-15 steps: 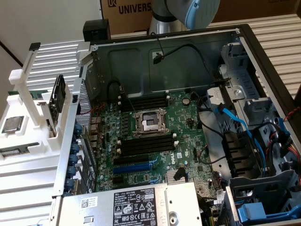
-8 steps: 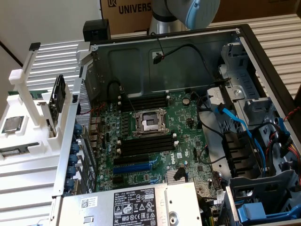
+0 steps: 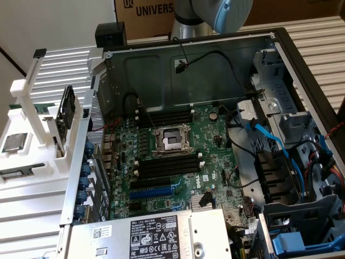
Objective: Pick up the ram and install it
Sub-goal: 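Pick up the ram and move it above insertion slot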
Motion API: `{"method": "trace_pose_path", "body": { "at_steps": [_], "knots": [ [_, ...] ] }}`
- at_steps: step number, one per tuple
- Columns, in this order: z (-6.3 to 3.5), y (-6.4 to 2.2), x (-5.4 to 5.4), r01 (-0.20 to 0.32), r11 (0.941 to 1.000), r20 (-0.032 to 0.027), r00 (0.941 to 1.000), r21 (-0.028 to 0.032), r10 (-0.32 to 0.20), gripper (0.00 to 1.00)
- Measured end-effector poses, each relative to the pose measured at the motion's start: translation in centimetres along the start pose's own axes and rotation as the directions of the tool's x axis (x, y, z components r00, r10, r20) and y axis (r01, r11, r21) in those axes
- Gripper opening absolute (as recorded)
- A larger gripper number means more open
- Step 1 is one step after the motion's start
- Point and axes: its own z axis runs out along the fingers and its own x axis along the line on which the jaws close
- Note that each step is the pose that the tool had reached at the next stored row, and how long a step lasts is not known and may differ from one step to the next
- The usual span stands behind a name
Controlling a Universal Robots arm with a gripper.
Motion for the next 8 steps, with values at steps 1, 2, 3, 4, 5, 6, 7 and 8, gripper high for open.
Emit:
{"method": "trace_pose_path", "body": {
  "at_steps": [1, 2, 3, 4, 5, 6, 7, 8],
  "knots": [
    [0.16, -0.06, 0.1, 0.0, 1.0, 0.0001, 1.0, 0.0, 0.0, 0.1],
    [0.33, -0.13, 0.2, 0.0, 1.0, 0.0001, 1.0, 0.0, 0.0, 0.1],
    [0.49, -0.2, 0.3, 0.0, 1.0, 0.0001, 1.0, -0.0001, 0.0, 0.1],
    [0.67, -0.28, 0.4, 0.0, 1.0, 0.0002, 1.0, 0.0001, 0.0, 0.1],
    [0.83, -0.36, 0.5, 0.0, 1.0, 0.0, 1.0, 0.0, 0.0, 0.1],
    [1.01, -0.45, 0.6, 0.001, 1.0, 0.0001, 1.0, 0.0, -0.001, 0.1],
    [1.17, -0.53, 0.7, 0.001, 1.0, 0.0, 1.0, -0.0001, -0.001, 0.1],
    [1.34, -0.63, 0.8, 0.001, 1.0, 0.0001, 1.0, 0.0, -0.001, 0.1]
  ]
}}
